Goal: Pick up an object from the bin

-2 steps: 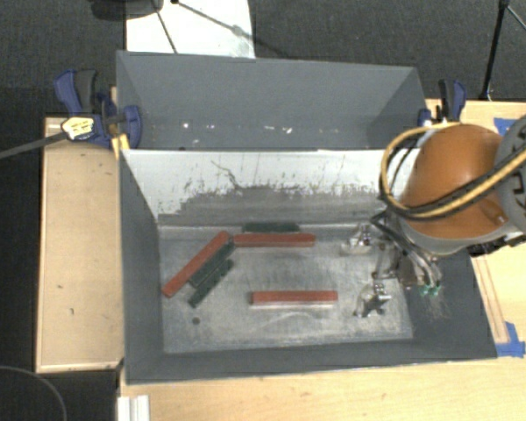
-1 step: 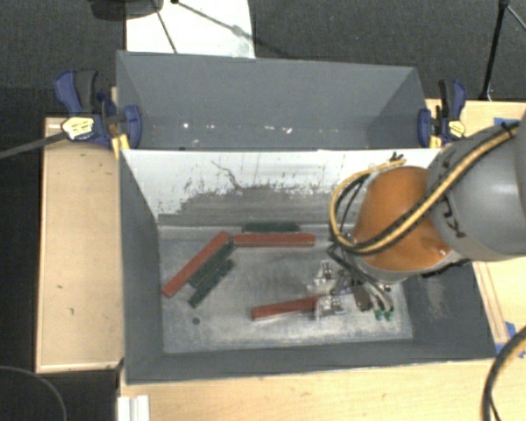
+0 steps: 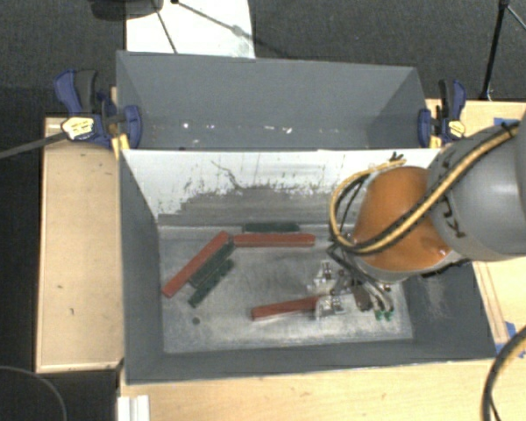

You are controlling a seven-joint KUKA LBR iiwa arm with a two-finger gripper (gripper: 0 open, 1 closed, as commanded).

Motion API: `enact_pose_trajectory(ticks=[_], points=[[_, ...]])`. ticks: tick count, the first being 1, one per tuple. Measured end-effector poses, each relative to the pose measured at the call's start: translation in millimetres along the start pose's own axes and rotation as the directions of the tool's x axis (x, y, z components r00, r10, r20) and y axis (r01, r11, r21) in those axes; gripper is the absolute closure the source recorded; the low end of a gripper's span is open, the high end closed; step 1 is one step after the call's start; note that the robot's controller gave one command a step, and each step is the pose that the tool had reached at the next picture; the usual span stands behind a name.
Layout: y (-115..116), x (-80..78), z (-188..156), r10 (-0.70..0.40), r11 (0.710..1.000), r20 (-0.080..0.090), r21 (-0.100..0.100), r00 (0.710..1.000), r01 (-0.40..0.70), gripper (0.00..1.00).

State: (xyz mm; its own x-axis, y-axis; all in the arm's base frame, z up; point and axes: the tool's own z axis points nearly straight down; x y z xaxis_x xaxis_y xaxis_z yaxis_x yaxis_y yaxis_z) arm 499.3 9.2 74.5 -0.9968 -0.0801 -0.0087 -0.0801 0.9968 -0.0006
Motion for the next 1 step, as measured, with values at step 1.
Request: enact_pose_trajectory(ticks=[1], points=[[-6.7,-8.9,-194.6,-0.075,0.997,-0.010,-0.002,0.997,0.075,1.00]])
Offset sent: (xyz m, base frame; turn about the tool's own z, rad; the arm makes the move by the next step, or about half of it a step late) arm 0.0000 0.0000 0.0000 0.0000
